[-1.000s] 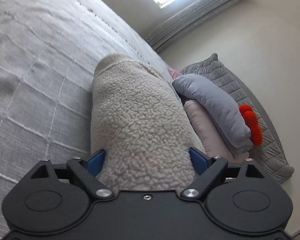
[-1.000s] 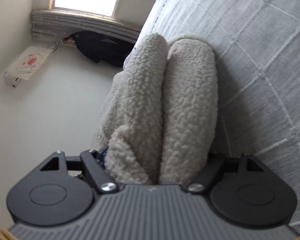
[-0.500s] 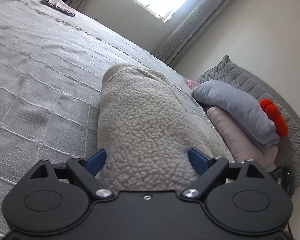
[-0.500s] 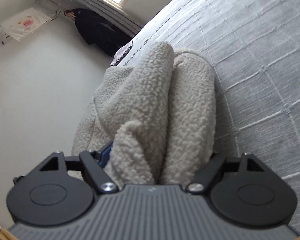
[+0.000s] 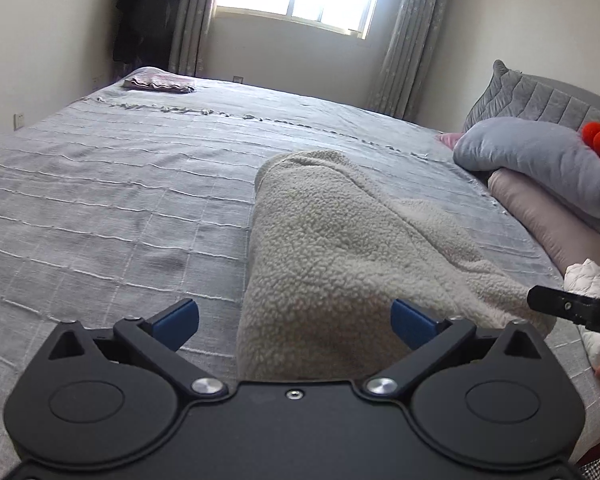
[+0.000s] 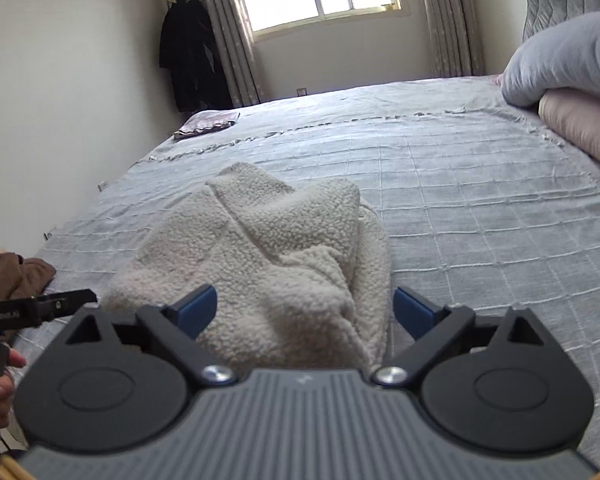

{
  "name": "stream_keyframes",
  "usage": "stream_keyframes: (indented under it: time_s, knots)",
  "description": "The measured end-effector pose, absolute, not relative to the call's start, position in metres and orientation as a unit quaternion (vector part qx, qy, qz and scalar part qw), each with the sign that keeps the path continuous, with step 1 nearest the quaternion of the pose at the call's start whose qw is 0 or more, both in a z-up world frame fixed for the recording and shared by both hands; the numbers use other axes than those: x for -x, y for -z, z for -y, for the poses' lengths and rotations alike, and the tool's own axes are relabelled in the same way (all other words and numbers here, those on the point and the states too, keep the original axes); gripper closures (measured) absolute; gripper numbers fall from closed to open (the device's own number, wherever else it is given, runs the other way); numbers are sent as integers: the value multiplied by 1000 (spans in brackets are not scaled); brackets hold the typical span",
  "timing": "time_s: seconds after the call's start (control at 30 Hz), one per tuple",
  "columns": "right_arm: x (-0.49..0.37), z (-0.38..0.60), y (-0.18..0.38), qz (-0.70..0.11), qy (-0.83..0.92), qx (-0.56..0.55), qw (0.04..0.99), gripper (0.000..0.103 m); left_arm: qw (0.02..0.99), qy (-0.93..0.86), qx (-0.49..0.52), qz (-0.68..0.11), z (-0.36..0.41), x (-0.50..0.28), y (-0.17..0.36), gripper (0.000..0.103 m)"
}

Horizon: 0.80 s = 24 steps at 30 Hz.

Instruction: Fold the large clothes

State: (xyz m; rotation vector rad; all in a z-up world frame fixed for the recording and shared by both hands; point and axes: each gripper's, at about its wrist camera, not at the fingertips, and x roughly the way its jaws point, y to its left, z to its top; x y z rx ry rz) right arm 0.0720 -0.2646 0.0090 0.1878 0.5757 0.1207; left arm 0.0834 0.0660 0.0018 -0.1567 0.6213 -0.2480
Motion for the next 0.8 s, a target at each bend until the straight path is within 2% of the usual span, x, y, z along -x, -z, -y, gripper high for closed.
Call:
stream_keyframes:
  time_s: [0.17,0.4,0.8]
  knots:
    - [-65,253,-19,-276,-19,-67,959,1,943,78,61,-317,-54,-62,1,0]
    - [-36,243,-7,-281,18,-44,959,0,944,37,6,-328,-33,-33,8,0]
    - [-12,229,9,-312,57,-3,948,0,937,31,-16,-349,-9,-6,16,0]
